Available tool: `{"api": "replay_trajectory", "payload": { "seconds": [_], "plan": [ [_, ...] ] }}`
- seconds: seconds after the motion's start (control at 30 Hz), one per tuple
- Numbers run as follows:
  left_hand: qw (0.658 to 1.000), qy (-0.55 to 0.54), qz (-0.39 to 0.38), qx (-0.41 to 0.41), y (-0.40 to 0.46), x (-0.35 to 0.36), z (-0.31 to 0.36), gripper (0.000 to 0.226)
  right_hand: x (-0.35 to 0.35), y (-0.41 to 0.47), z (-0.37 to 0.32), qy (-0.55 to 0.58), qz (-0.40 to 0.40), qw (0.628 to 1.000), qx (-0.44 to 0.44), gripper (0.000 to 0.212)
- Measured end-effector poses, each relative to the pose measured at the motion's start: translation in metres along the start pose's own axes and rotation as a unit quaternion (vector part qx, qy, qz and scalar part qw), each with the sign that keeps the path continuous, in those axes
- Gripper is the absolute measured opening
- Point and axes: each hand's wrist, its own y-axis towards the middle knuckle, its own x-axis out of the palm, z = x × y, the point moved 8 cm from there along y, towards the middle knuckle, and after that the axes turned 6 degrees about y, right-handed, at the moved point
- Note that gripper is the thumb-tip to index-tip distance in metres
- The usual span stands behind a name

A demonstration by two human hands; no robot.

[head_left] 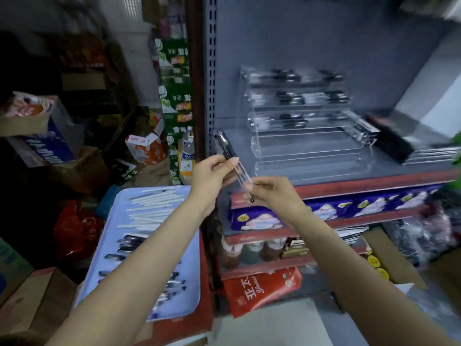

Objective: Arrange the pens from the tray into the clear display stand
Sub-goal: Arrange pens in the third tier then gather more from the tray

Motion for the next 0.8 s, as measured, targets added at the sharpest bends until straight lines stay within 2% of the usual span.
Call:
{"api": "replay_trajectory", "payload": {
  "seconds": [0.17,0.3,0.37,0.47,0.5,0.63,0.8],
  "plan": [
    [0.998,0.004,-0.027,0.062,0.021,0.116,0.042,0.01,-0.103,0.012,-0.046,-0.038,-0.024,0.997,-0.059,0.004],
    [0.98,0.137,0.003,0.147,0.05,0.187,0.073,0.016,-0.209,0.034,-0.078,-0.063,0.032,0.992,-0.103,0.008],
    [0.947,0.25,0.01,0.202,0.065,0.216,0.086,0.011,-0.263,0.046,-0.087,-0.075,0.078,0.988,-0.115,0.013],
    [0.88,0.406,0.01,0.246,0.085,0.254,0.095,0.008,-0.325,0.064,-0.093,-0.083,0.119,0.982,-0.117,0.013],
    [0.865,0.435,0.013,0.248,0.09,0.262,0.098,0.01,-0.339,0.07,-0.095,-0.085,0.127,0.981,-0.12,0.01],
    [0.846,0.484,0.014,0.222,0.116,0.284,0.1,0.014,-0.372,0.095,-0.093,-0.089,0.155,0.976,-0.121,0.014],
    [0.777,0.597,-0.005,0.199,0.139,0.306,0.097,0.021,-0.374,0.123,-0.091,-0.153,0.128,0.975,-0.099,0.036]
  ]
}}
